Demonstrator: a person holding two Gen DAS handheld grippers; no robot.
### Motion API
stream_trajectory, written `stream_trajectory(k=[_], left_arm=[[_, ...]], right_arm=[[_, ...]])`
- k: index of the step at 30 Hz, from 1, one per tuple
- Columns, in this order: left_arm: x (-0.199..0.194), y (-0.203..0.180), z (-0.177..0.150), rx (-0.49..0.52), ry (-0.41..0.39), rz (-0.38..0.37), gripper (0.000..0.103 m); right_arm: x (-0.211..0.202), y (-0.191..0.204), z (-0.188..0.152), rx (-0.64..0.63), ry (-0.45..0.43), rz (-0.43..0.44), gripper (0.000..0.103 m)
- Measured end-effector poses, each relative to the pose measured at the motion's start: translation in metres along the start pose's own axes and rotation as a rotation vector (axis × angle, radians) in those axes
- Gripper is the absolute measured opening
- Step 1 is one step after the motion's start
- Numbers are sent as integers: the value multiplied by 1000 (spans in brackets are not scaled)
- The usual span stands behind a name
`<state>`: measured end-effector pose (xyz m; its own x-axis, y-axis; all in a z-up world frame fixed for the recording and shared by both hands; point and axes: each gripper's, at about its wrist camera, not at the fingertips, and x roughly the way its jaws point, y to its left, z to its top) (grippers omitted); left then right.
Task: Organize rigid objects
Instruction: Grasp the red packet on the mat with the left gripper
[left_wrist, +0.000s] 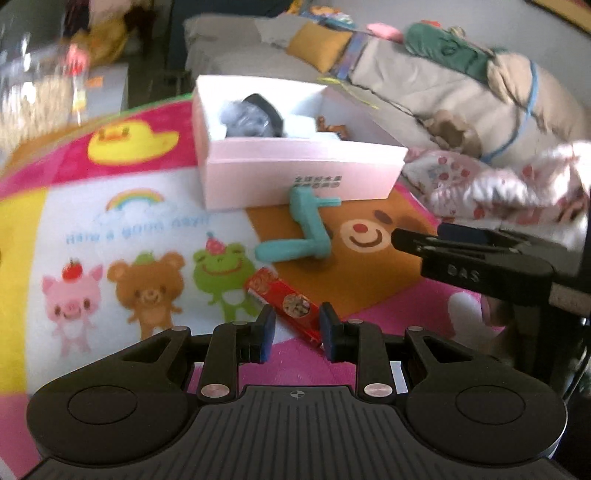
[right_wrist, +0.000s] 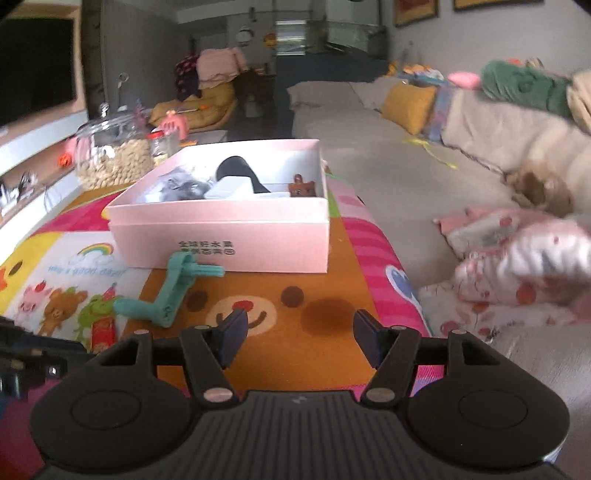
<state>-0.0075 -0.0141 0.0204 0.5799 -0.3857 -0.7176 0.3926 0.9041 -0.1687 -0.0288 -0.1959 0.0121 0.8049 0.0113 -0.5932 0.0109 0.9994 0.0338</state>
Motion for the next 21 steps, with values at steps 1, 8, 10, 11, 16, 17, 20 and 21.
stream_trajectory(k=[1,8,10,11,16,17,20,21], left_arm=[[-1,-6,-1,34,-10,20,29],[1,-33,-2,187,-32,63,30],[-1,-31,-3,211,-31,76,34],[-1,-28,-2,213,-28,81,35],[-2,-3,-3,201,13,173,32],[-2,5,-4,181,19,175,37],[-8,21,0,91,20,140,32],[-11,25,2,52,13,107,32]], right_arm=[[3,-3,-3,14,7,-5,64],[7,-14,0,81,12,24,65],[7,-14,1,81,12,25,65],[7,-14,1,81,14,27,66],[8,-13,1,83,16,28,67],[8,-14,1,83,17,29,67],[9,-13,2,81,20,30,68],[9,-13,2,81,20,31,68]])
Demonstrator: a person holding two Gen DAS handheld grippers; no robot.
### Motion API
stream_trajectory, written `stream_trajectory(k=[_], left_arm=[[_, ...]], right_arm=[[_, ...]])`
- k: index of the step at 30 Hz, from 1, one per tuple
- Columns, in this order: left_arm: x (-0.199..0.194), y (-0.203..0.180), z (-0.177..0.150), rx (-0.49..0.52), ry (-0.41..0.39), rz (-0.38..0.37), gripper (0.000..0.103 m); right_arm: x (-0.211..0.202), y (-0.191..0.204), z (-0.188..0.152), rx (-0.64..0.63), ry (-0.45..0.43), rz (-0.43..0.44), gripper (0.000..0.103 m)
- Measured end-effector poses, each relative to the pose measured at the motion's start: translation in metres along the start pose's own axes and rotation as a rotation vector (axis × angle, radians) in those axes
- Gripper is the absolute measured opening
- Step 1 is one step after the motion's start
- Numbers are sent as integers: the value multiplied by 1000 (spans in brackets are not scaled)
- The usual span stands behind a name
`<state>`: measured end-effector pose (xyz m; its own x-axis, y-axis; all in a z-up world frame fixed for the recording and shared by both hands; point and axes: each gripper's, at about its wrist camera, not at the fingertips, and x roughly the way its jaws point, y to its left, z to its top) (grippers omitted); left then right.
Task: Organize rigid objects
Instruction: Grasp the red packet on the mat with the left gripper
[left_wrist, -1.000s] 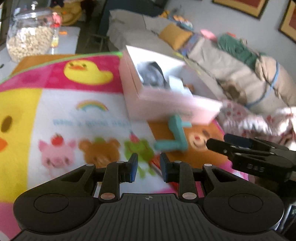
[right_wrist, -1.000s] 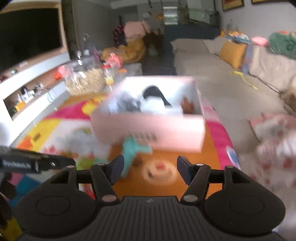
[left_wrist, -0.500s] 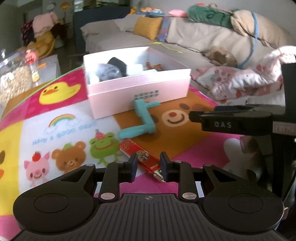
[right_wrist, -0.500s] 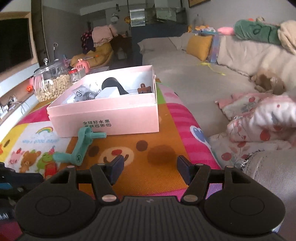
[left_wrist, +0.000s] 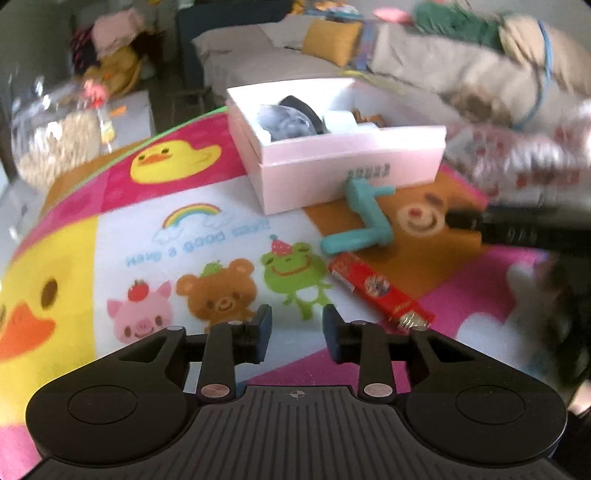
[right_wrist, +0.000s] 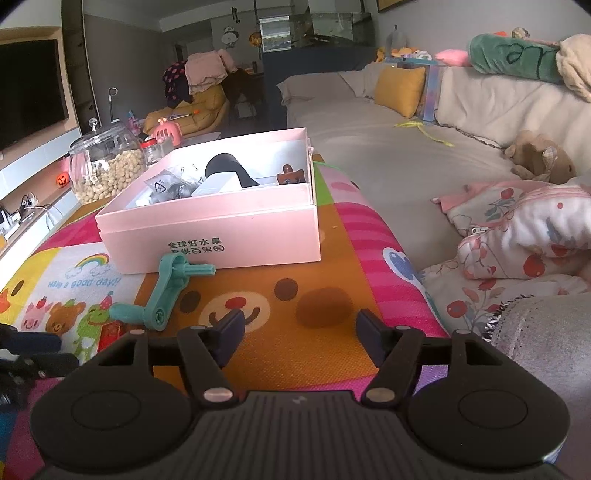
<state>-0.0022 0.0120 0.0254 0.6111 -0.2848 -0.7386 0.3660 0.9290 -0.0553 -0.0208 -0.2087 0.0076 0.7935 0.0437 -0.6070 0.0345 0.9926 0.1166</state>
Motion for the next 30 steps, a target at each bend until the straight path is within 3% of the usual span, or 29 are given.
stream_trajectory(k=[3,5,11,16,23,27,30], left_arm=[[-4,-2,4,-80,-7,-137,32],[-6,-18,7,-30,-45,-164,32],[-1,-69,4,210,-97,-133,33],[6,-86,-13,402,-87,-19,37],[1,-47,-16,338,-68,69,37],[1,-16,-13,236,-58,121,37],[2,0,-9,150,-47,108,35]], right_arm=[[2,1,1,-2,5,1,69],[2,1,0,-2,6,1,69],[3,1,0,-1,9,4,71],[4,0,0,1,11,8,71],[4,0,0,0,13,10,72],[4,1,0,-3,16,8,73],[5,1,0,-7,19,8,73]])
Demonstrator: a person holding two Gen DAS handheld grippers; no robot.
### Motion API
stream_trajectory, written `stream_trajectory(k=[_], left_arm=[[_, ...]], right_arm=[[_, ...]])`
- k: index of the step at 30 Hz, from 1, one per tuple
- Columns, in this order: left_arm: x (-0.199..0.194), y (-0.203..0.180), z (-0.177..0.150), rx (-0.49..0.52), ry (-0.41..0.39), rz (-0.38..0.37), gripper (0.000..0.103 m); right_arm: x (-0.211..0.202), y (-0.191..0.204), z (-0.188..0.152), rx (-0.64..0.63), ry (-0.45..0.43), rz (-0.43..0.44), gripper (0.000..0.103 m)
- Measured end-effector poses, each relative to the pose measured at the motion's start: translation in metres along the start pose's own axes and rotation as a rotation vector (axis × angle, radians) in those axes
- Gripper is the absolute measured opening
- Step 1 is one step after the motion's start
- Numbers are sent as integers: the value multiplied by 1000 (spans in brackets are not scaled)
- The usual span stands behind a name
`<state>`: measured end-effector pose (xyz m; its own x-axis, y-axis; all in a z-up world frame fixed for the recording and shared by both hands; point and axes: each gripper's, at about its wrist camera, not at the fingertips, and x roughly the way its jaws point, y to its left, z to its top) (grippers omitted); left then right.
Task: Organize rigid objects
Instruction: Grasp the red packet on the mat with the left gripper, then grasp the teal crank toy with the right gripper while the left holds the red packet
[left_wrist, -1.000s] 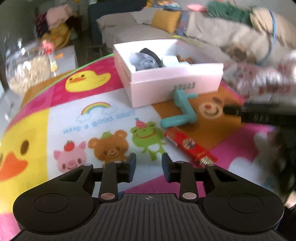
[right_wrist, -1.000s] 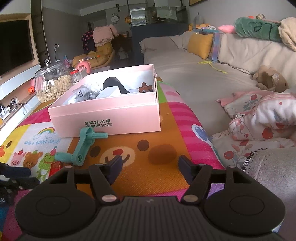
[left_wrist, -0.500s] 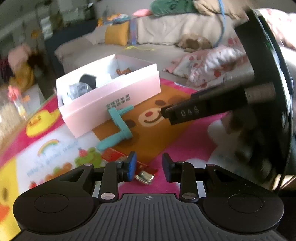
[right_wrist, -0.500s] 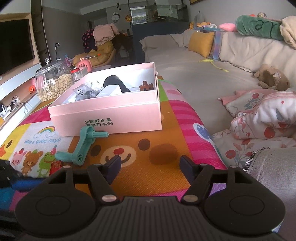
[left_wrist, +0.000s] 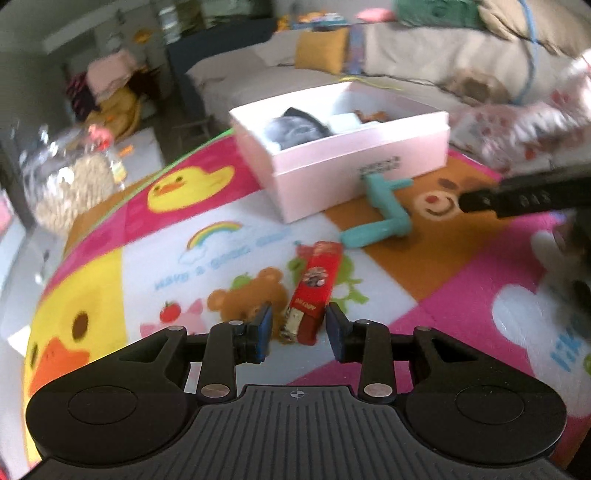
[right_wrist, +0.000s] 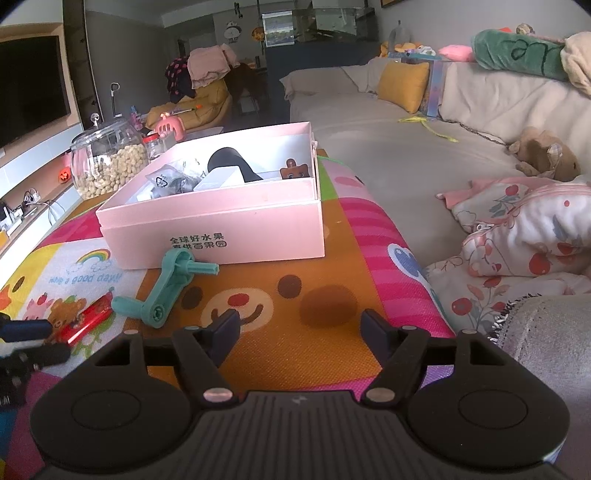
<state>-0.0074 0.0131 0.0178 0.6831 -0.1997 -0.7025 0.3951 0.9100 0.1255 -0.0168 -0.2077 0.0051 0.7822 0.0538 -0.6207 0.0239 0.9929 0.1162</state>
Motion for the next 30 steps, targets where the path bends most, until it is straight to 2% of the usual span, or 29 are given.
stream_trajectory(k=[3,7,12,23,27,30], left_arm=[[2,9,1,-72,11,-51,33],[4,10,3,-117,21,-102,33],[9,5,8,-114,22,-101,39],[13,6,12,-129,21,-112,40],[13,8,9,-142,9,-121,40],[13,9,7,-154,-2,-126,40]], right_arm=[[0,0,0,-3,3,0,73],[1,0,1,-6,6,3,75],[1,0,0,-7,7,5,75],[-2,7,2,-34,-2,-10,76],[-1,25,13,-20,21,116,76],[8,44,28,-16,53,155,76]])
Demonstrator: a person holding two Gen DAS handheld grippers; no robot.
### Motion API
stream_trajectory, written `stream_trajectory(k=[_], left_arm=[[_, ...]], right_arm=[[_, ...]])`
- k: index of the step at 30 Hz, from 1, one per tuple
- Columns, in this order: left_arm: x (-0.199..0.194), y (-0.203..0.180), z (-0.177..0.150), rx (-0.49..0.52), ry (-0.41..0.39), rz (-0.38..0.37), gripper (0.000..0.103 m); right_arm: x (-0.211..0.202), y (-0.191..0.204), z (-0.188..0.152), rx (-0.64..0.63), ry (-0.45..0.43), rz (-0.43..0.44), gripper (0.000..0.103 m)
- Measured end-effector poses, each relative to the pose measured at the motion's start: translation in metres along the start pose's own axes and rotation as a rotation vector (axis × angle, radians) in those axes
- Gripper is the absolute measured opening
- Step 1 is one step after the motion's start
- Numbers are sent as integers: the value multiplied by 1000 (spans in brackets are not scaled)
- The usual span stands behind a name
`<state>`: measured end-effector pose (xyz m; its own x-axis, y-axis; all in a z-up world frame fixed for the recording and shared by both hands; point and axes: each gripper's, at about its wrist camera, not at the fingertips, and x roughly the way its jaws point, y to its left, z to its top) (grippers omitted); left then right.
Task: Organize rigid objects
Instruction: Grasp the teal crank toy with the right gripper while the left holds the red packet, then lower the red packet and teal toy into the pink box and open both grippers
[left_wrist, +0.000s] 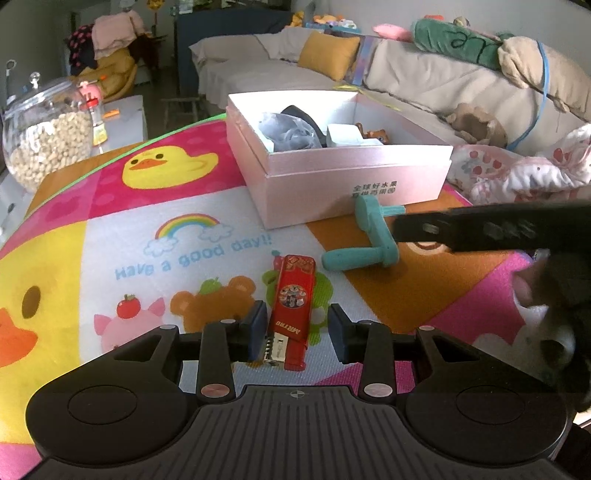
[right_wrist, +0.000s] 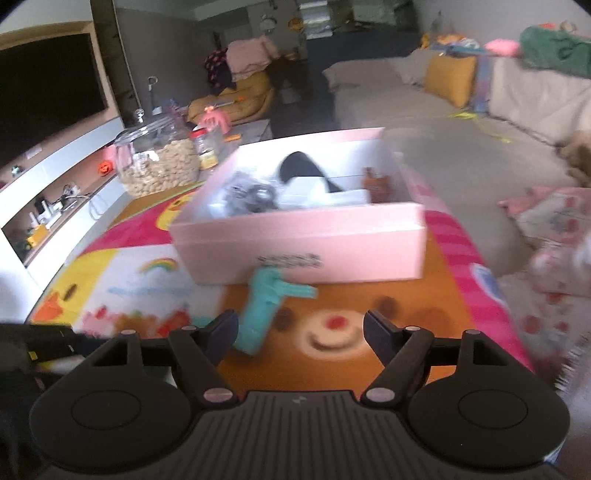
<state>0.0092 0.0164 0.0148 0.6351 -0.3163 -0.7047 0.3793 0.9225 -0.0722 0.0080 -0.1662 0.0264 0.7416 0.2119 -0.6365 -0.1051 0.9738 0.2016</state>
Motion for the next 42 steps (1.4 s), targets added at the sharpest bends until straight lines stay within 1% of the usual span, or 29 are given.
stream_trajectory(k=[2,4,6,7,8,9,13,16,17,18,19,21,22,25,29,34,37,40,42], left_arm=[[0,1,-1,-6,-5,-4,40],[-1,2,-1,-12,-8,-7,40],[-1,2,-1,-17,-10,-12,40],[-1,3,-2,-19,-12,-14,40],[-1,3,-2,-19,-15,-17,40],[-1,3,-3,-20,-20,-19,40],[-4,6,-10,-27,-52,-35,40],[-4,7,-11,-41,-62,-39,40],[-4,9,-9,-60,-58,-38,38],[-3,10,-7,-80,-51,-32,31],[-2,12,-4,-91,-44,-33,27],[1,15,0,-106,-36,-79,27],[3,16,1,-104,-35,-98,26],[2,11,0,-59,-36,-100,26],[-7,5,-7,-21,-39,-119,26],[-30,-10,-13,99,-96,-99,26],[-43,-14,-6,125,-135,-101,26],[-56,-15,14,140,-209,-104,26],[-62,-14,36,139,-267,-105,26]], right_arm=[[14,12,10,-8,27,-10,76],[29,22,17,-39,39,-46,76],[41,27,20,-62,53,-66,74],[45,28,21,-64,63,-71,64],[47,29,21,-64,75,-71,50],[48,29,21,-66,87,-70,47],[33,26,14,-88,84,-44,46],[14,21,7,-96,62,-48,46],[8,19,6,-100,53,-51,46],[1,17,3,-105,42,-54,46],[-8,16,2,-114,28,-57,46],[-19,14,1,-126,6,-62,46],[-26,12,-1,-129,-6,-66,46],[-39,5,-5,-132,-26,-75,46],[-48,-7,-10,-112,-17,-94,46],[-67,-16,-14,-107,-42,-97,46],[-76,-17,-9,-105,-77,-98,46],[-86,-17,6,-104,-142,-103,46],[-90,-16,21,-91,-192,-105,46]])
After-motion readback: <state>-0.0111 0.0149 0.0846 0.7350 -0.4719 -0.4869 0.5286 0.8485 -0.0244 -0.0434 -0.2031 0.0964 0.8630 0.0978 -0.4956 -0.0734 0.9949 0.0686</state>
